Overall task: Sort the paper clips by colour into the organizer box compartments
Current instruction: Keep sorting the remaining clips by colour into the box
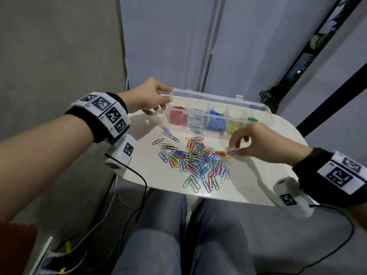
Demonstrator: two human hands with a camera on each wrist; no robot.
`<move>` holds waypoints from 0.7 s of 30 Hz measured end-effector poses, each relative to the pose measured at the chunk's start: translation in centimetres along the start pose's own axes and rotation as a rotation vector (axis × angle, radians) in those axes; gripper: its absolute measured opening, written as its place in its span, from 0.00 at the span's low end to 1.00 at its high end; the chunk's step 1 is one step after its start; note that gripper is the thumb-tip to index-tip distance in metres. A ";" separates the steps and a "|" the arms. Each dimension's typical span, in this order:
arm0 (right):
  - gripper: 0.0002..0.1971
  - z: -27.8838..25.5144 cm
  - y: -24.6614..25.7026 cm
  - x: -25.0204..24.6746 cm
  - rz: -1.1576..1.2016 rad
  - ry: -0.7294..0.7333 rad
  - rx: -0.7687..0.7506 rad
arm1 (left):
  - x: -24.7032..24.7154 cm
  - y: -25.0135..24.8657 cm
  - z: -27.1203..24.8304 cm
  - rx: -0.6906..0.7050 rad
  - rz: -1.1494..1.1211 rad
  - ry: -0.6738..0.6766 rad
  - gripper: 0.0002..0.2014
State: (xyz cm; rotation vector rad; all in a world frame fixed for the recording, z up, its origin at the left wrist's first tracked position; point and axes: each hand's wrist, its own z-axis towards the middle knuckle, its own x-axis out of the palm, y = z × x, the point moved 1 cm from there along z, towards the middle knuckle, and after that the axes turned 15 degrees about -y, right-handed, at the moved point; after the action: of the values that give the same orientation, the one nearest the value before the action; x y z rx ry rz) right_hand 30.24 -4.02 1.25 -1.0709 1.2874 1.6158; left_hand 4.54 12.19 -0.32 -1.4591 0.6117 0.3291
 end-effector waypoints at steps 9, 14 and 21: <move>0.10 0.3 -0.7 2.3 -0.083 0.045 0.141 | 0.0 -0.1 -0.1 -0.005 -0.003 -0.004 0.24; 0.07 0.3 -0.9 2.1 0.113 -0.033 0.189 | 0.0 -0.1 0.0 -0.006 0.010 -0.004 0.24; 0.03 0.3 0.0 1.3 0.347 -0.052 0.213 | -0.1 -0.1 0.0 -0.007 0.027 -0.008 0.24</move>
State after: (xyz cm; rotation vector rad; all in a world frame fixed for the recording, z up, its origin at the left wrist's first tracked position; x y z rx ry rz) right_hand 29.78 -3.58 0.08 -0.6985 1.6356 1.6942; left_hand 4.53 12.23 -0.17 -1.4563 0.6247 0.3580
